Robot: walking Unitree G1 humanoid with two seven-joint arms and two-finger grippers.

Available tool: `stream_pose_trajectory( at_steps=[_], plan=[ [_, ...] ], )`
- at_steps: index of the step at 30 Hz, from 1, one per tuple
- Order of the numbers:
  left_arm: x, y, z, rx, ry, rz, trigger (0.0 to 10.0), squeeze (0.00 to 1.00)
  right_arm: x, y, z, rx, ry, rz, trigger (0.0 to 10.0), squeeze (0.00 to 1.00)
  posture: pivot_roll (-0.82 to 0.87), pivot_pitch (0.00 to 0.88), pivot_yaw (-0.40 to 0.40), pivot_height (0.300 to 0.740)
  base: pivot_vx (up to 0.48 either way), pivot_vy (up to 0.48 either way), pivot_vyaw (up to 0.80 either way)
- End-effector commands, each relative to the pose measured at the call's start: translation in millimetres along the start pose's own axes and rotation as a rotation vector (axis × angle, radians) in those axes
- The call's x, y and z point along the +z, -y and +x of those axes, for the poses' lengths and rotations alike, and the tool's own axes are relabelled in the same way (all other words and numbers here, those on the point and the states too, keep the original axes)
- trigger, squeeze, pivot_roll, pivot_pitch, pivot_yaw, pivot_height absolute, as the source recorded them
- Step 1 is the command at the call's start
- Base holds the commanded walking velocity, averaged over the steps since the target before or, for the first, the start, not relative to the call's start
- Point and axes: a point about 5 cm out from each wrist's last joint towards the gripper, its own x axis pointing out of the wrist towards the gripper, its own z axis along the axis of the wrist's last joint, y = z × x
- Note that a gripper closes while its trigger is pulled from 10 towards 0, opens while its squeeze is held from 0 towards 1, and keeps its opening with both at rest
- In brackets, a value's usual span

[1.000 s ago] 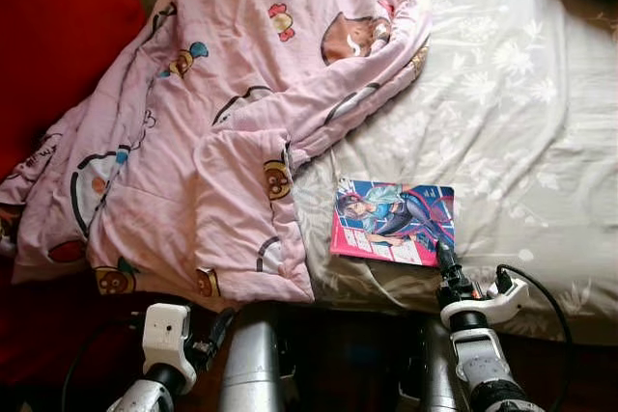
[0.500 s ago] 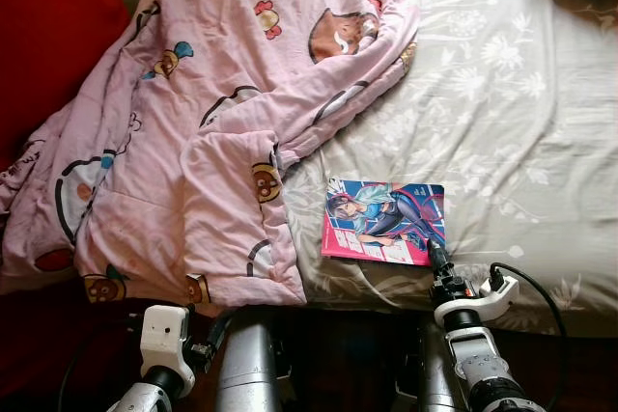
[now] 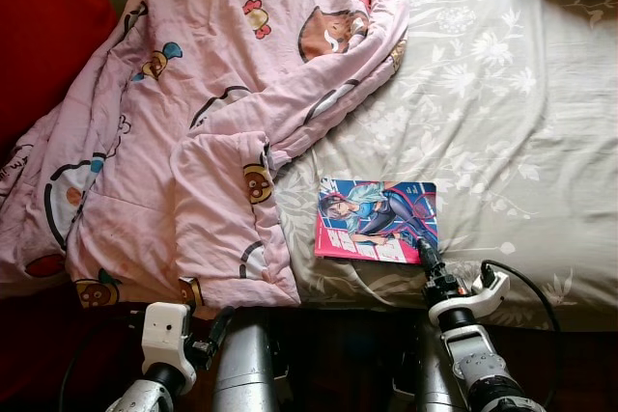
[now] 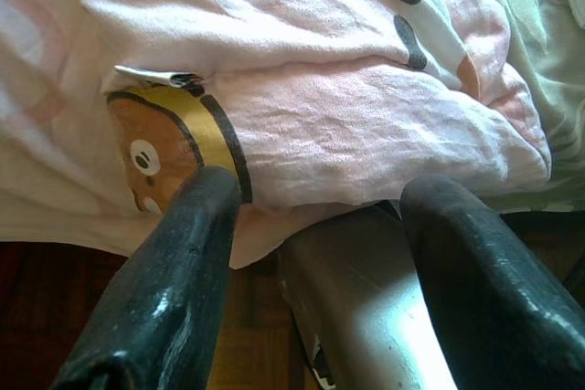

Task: Clean up the room

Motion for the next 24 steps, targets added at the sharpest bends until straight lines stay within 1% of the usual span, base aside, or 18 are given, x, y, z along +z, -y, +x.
stream_pose_trajectory(
  at_steps=[1, 8, 16, 18, 20, 22, 23, 24],
  plan=[
    [-10, -3.9, -7.2, 0.021, -0.047, 0.003, 10.0, 0.0, -41, 12.4, -17.1, -0.077, -0.17, 0.07, 0.0, 0.0, 0.28, 0.377, 0.139, 0.585, 0.0, 0.0, 0.0],
    [-9, -2.9, -2.9, 0.022, -0.045, 0.001, 10.0, 0.0, -42, 13.3, -18.7, -0.079, -0.167, 0.068, 0.0, 0.0, 0.27, 0.366, 0.136, 0.585, 0.0, 0.0, 0.0],
    [-9, -2.8, 5.5, 0.026, -0.041, -0.001, 10.0, 0.0, -38, 11.4, -15.1, -0.076, -0.145, 0.066, 0.0, 0.0, 0.26, 0.335, 0.126, 0.585, 0.0, 0.0, 0.0],
    [-9, -2.8, 11.7, 0.028, -0.037, -0.002, 10.0, 0.0, -33, 10.1, -12.0, -0.078, -0.124, 0.051, 0.0, 0.0, 0.25, 0.314, 0.114, 0.585, 0.0, 0.0, 0.0],
    [-9, -2.7, 14.4, 0.029, -0.036, -0.002, 10.0, 0.0, -30, 10.0, -11.0, -0.083, -0.111, 0.043, 0.0, 0.0, 0.25, 0.314, 0.114, 0.585, 0.0, 0.0, 0.0],
    [-8, -1.7, 19.1, 0.032, -0.027, -0.008, 10.0, 0.0, -21, 12.7, -12.1, -0.097, -0.043, 0.039, 0.0, 0.0, 0.23, 0.292, 0.102, 0.585, 0.0, 0.0, 0.0],
    [-8, -0.4, 24.0, 0.032, -0.025, -0.013, 10.0, 0.0, -14, 14.0, -12.7, -0.101, -0.005, 0.032, 0.0, 0.0, 0.22, 0.281, 0.096, 0.585, 0.0, 0.0, 0.0],
    [-8, -0.4, 24.0, 0.032, -0.025, -0.013, 10.0, 0.0, -14, 14.0, -12.7, -0.101, -0.005, 0.032, 0.0, 0.0, 0.22, 0.281, 0.096, 0.585, 0.0, 0.0, 0.0]
  ],
)
